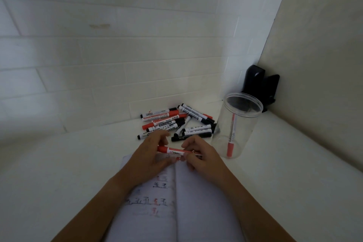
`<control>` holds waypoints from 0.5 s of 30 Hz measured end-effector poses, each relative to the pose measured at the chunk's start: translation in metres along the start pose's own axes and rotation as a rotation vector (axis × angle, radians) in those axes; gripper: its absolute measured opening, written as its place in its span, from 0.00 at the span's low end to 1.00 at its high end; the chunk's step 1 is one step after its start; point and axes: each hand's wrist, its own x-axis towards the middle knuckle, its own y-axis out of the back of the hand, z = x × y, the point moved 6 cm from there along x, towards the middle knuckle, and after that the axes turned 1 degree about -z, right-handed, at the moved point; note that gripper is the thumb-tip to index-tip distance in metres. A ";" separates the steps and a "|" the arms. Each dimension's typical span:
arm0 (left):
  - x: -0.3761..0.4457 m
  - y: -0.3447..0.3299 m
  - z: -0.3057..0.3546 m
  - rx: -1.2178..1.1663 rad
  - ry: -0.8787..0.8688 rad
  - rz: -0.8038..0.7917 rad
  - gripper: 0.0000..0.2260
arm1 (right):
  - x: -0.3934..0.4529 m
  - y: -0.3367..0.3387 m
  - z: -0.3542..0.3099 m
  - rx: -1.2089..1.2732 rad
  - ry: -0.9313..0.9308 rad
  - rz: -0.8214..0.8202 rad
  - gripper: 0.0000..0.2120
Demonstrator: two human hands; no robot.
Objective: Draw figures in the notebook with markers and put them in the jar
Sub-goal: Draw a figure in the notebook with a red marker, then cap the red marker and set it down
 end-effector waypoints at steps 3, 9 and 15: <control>-0.001 -0.003 -0.012 0.110 0.049 -0.013 0.33 | 0.000 0.016 -0.013 -0.089 0.047 0.077 0.04; -0.002 -0.006 -0.012 0.237 -0.074 -0.022 0.17 | -0.014 0.061 -0.079 -0.109 0.248 0.541 0.04; -0.002 -0.011 -0.010 0.333 -0.149 -0.016 0.12 | -0.036 0.117 -0.144 -0.291 0.490 0.931 0.08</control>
